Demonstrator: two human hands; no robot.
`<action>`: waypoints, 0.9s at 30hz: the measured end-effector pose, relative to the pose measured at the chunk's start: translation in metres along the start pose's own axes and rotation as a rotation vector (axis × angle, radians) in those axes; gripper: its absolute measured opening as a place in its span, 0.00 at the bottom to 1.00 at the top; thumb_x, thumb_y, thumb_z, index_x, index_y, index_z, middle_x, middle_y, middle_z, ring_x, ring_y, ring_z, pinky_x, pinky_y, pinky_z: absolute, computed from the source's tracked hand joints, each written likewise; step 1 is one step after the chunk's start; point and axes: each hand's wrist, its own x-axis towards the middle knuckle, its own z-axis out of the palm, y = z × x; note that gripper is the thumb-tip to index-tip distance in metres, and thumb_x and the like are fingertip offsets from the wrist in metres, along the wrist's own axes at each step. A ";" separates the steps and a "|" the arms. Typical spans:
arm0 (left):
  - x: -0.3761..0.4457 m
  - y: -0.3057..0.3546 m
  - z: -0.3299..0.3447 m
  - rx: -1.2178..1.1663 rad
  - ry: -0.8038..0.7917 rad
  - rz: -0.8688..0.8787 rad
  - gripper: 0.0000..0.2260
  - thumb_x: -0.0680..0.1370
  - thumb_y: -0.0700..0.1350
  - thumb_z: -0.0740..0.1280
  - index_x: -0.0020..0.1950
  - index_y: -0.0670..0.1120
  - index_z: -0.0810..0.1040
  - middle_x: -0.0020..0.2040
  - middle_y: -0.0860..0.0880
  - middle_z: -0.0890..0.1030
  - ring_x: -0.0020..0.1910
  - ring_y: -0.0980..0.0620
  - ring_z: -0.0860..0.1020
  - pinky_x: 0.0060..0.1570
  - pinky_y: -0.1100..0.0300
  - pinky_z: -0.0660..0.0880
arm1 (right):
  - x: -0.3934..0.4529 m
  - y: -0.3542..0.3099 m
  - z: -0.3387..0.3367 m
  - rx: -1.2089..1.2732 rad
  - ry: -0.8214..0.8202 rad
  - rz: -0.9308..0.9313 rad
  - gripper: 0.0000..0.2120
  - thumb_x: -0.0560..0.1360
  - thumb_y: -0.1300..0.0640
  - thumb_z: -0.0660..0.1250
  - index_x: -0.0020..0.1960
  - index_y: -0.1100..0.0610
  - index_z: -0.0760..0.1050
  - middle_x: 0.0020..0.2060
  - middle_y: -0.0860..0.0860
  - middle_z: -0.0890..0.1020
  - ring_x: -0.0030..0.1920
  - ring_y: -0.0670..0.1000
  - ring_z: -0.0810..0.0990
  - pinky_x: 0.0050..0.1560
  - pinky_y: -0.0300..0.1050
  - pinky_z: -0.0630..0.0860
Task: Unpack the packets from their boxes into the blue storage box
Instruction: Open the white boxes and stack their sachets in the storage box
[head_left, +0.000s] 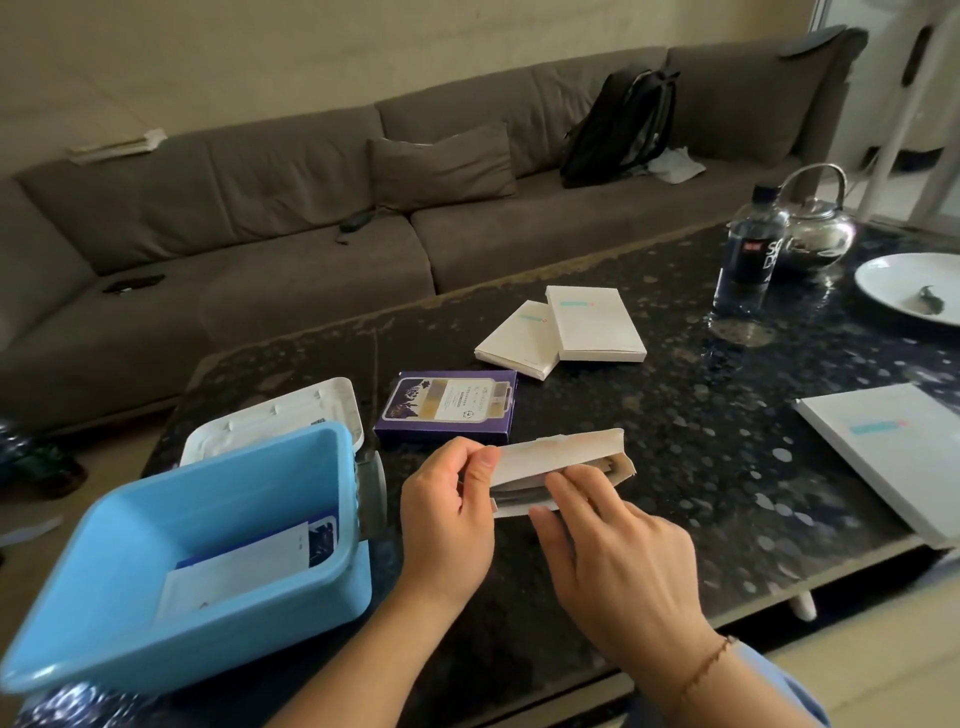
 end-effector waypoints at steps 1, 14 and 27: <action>0.001 0.000 0.000 -0.001 0.007 0.001 0.11 0.80 0.53 0.60 0.43 0.51 0.78 0.32 0.57 0.76 0.33 0.56 0.76 0.31 0.69 0.69 | 0.000 -0.002 0.001 -0.031 -0.035 0.016 0.19 0.80 0.44 0.55 0.56 0.54 0.79 0.48 0.47 0.80 0.26 0.49 0.76 0.18 0.42 0.67; -0.006 -0.011 -0.001 0.052 -0.066 0.023 0.16 0.80 0.60 0.58 0.45 0.52 0.80 0.36 0.61 0.79 0.37 0.57 0.80 0.33 0.70 0.74 | -0.016 0.015 0.016 -0.097 -0.043 -0.048 0.08 0.65 0.63 0.74 0.40 0.53 0.78 0.32 0.47 0.77 0.20 0.52 0.69 0.20 0.41 0.60; -0.014 -0.011 0.006 0.058 -0.069 0.069 0.18 0.79 0.62 0.58 0.45 0.51 0.81 0.38 0.62 0.78 0.36 0.53 0.80 0.32 0.60 0.79 | -0.033 0.027 0.014 -0.038 0.125 -0.152 0.11 0.67 0.68 0.67 0.42 0.55 0.83 0.37 0.47 0.83 0.27 0.53 0.76 0.22 0.45 0.70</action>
